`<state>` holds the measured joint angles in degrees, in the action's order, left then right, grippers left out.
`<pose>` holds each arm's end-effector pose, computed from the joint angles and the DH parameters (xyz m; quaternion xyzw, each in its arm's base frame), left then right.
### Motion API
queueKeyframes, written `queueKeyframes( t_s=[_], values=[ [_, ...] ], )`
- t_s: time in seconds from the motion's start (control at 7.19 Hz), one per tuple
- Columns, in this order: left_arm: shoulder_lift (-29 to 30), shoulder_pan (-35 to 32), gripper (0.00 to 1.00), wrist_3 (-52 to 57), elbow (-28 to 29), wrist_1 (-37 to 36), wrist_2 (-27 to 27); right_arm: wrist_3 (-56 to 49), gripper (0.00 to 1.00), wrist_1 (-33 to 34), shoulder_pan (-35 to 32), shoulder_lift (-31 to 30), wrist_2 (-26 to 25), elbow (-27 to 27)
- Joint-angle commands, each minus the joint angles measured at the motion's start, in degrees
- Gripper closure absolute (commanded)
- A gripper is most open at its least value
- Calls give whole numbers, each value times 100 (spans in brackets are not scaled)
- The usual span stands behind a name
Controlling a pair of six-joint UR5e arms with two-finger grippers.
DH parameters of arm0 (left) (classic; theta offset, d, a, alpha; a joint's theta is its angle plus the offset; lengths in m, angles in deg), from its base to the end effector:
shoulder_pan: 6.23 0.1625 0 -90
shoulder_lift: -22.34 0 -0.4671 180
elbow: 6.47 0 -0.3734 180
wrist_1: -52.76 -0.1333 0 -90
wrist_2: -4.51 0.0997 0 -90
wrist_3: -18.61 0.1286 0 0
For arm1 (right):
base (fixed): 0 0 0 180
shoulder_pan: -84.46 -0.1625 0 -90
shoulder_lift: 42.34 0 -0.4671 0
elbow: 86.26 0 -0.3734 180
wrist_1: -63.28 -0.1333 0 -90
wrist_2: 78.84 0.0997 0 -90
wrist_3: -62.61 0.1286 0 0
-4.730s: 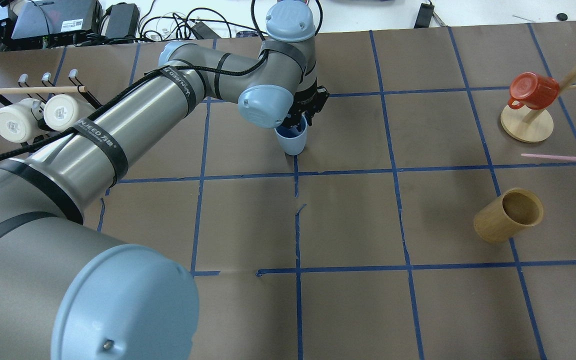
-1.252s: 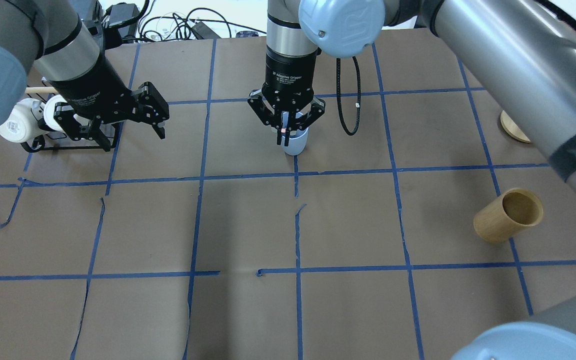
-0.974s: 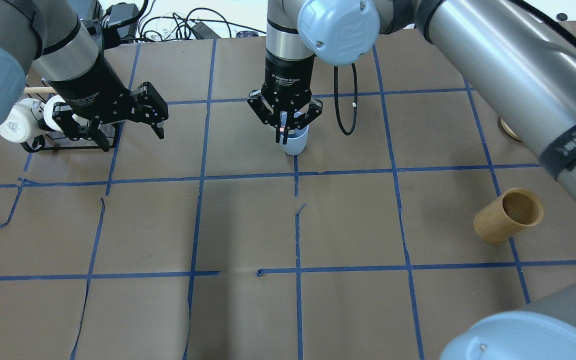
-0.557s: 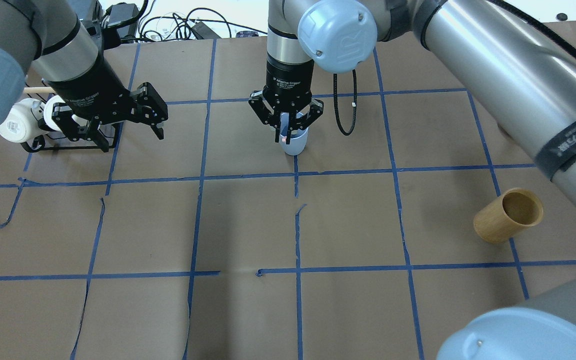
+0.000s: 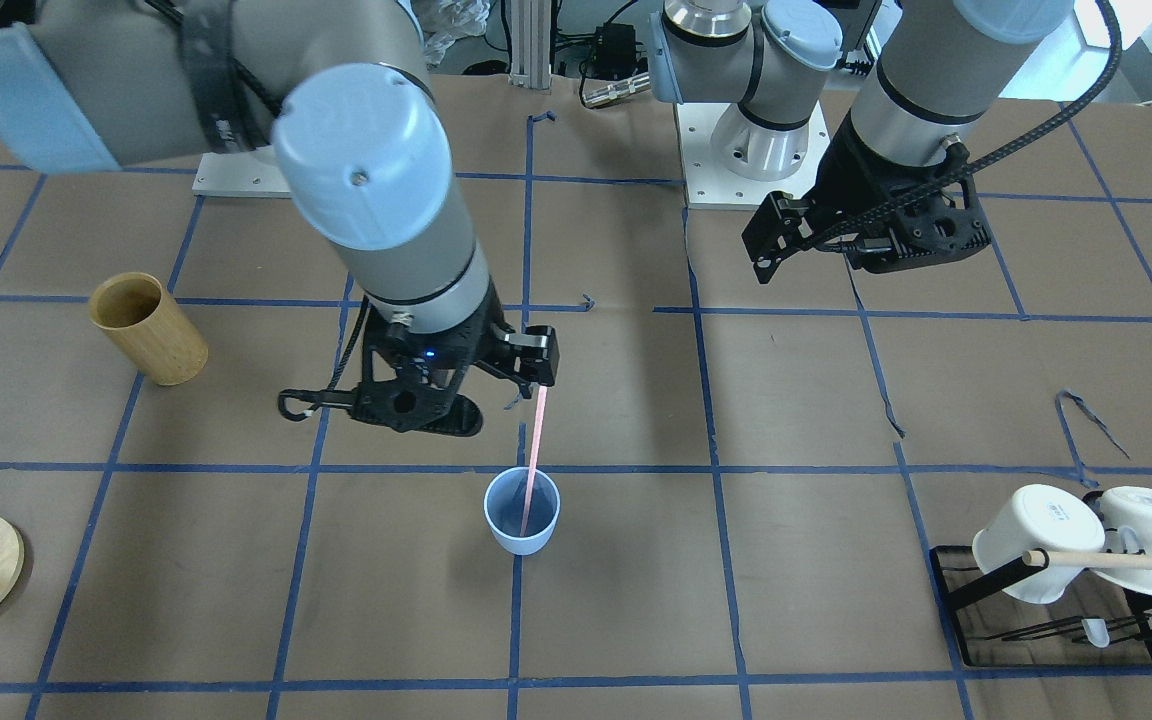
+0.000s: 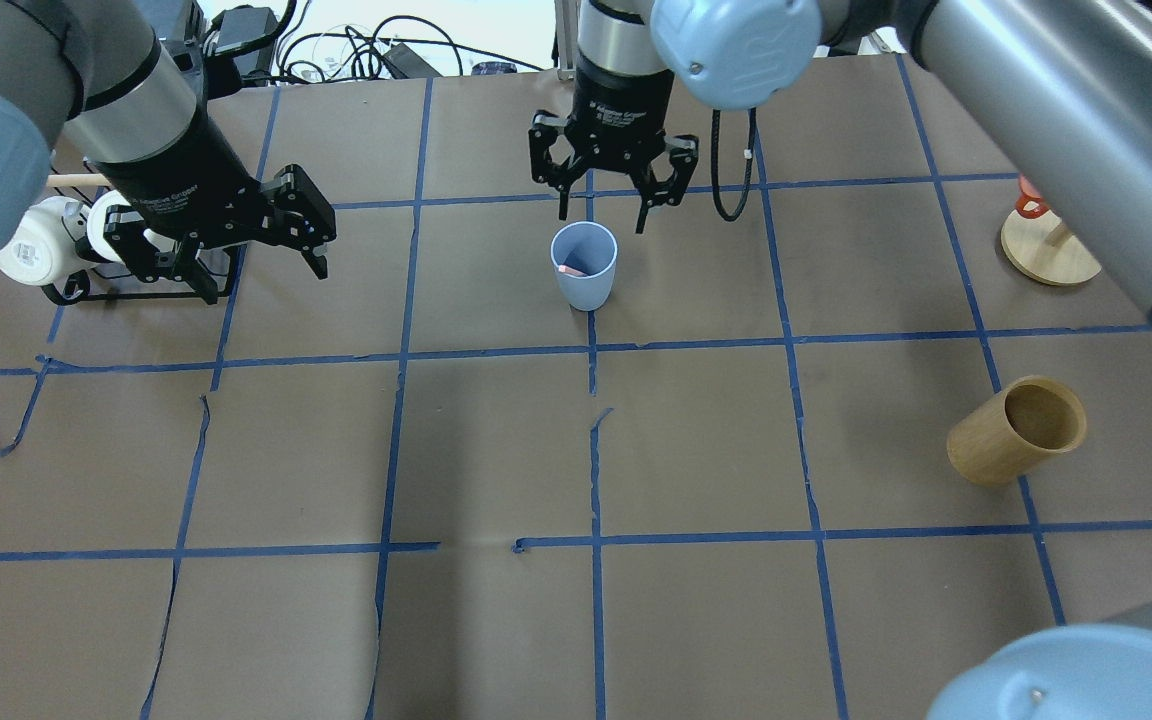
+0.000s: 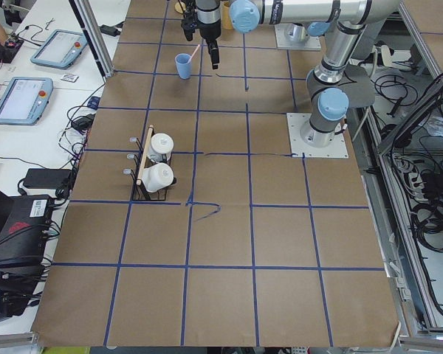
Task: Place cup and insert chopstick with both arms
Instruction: 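Open the right gripper and lift it away from the cup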
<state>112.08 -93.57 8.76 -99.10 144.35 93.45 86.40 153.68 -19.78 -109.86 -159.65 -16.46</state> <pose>-0.1141 -0.4673 0.4790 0.1092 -0.9934 -0.0351 0.0071 0.3083 -0.5895 0.4491 0.0843 0.9931 0.0416 0.0704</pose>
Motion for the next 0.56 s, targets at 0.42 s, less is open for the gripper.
queueKeyframes(
  t_s=[0.42],
  values=[
    [9,7,0,0,0,0,0,-2896,3,618,763,-2199,-1164,1626]
  ],
)
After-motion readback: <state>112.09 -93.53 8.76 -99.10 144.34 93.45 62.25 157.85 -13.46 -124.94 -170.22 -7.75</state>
